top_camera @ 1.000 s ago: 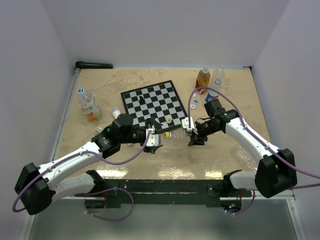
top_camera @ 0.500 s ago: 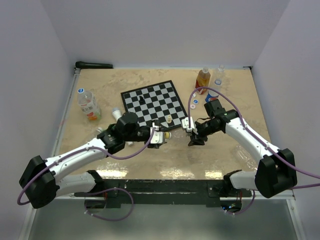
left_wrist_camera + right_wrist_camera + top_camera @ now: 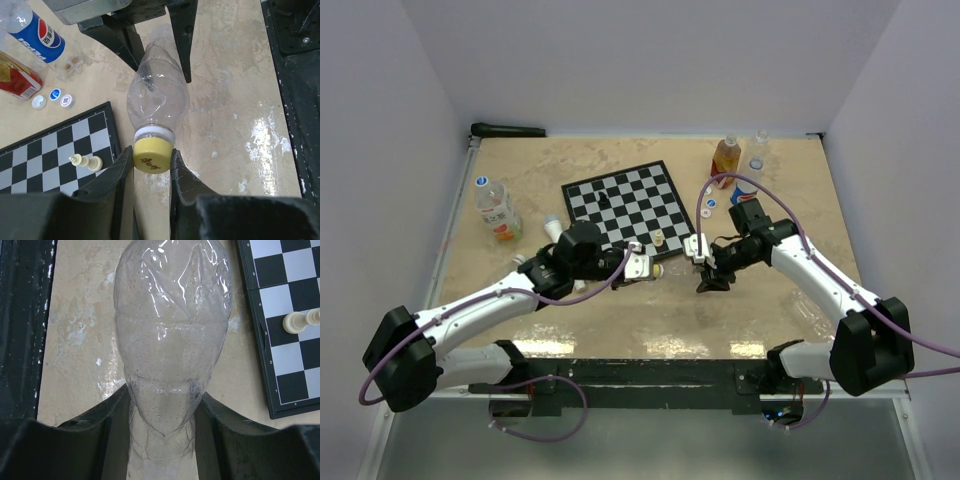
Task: Unscrew the bottle caps
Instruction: Unscrew the bottle cap from the plastic bottle.
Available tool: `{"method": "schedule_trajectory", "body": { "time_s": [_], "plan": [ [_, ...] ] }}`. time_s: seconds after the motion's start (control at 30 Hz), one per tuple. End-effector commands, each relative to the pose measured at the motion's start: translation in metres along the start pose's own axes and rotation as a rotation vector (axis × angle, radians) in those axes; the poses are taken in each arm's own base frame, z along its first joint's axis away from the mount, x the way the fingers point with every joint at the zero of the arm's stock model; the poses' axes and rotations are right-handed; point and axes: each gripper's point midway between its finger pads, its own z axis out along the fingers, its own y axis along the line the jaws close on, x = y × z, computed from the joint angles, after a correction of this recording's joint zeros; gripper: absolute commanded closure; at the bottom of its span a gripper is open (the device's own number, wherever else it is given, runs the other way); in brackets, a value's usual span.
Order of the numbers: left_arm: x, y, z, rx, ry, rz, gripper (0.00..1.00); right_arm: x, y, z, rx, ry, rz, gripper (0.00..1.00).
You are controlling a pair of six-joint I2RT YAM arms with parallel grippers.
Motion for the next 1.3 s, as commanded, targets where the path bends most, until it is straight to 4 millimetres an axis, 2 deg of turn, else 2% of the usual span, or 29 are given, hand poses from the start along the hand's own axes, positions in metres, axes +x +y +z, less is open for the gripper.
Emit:
{"method": "schedule_trajectory", "body": {
  "time_s": [0.0, 0.03, 0.13, 0.17, 0.23, 0.33, 0.63, 0.67, 0.73, 0.77, 0.83, 0.9, 1.07, 1.27],
  "plan": [
    [-0.039, 0.006, -0.001, -0.010, -0.083, -0.158, 1.00, -0.006, -0.002, -0.002, 0.012, -0.017, -0.011, 0.98],
    [-0.039, 0.007, -0.002, -0.029, -0.077, -0.232, 1.00, -0.006, -0.001, -0.002, 0.010, -0.017, -0.013, 0.98],
    [-0.041, 0.021, -0.009, -0.174, -0.058, -0.641, 1.00, -0.006, -0.002, -0.001, 0.010, -0.017, -0.013, 0.98],
    [-0.036, 0.030, -0.013, -0.253, -0.054, -0.810, 1.00, -0.006, -0.001, -0.001, 0.010, -0.018, -0.011, 0.98],
    [-0.025, 0.031, -0.018, -0.348, -0.014, -1.071, 1.00, -0.006, -0.002, -0.001, 0.010, -0.018, -0.011, 0.98],
    [-0.021, 0.024, -0.017, -0.358, 0.001, -1.217, 1.00, -0.006, -0.001, -0.001, 0.007, -0.019, -0.011, 0.98],
    [-0.016, 0.033, -0.018, -0.415, 0.012, -1.212, 1.00, -0.008, -0.002, -0.003, 0.017, -0.020, -0.018, 0.98],
    [-0.013, 0.033, -0.018, -0.422, 0.018, -1.212, 0.98, -0.007, -0.001, -0.003, 0.015, -0.019, -0.016, 0.98],
    [-0.011, 0.033, -0.017, -0.422, 0.020, -1.206, 0.82, -0.008, -0.001, -0.003, 0.015, -0.021, -0.017, 0.98],
    [-0.011, 0.031, -0.017, -0.414, 0.021, -1.202, 0.64, -0.008, -0.001, -0.003, 0.014, -0.021, -0.017, 0.98],
    [-0.013, 0.026, -0.015, -0.370, 0.019, -1.188, 0.40, -0.008, -0.001, -0.003, 0.015, -0.021, -0.018, 0.98],
    [-0.018, 0.023, -0.016, -0.345, 0.017, -1.168, 0.25, -0.008, 0.000, -0.003, 0.015, -0.021, -0.020, 0.98],
    [-0.023, 0.029, -0.035, -0.386, 0.023, -1.008, 0.10, -0.009, 0.000, -0.004, 0.017, -0.022, -0.022, 0.98],
    [-0.035, 0.035, -0.064, -0.400, 0.021, -0.669, 0.04, -0.008, 0.000, -0.003, 0.016, -0.023, -0.023, 0.98]
  ]
}}
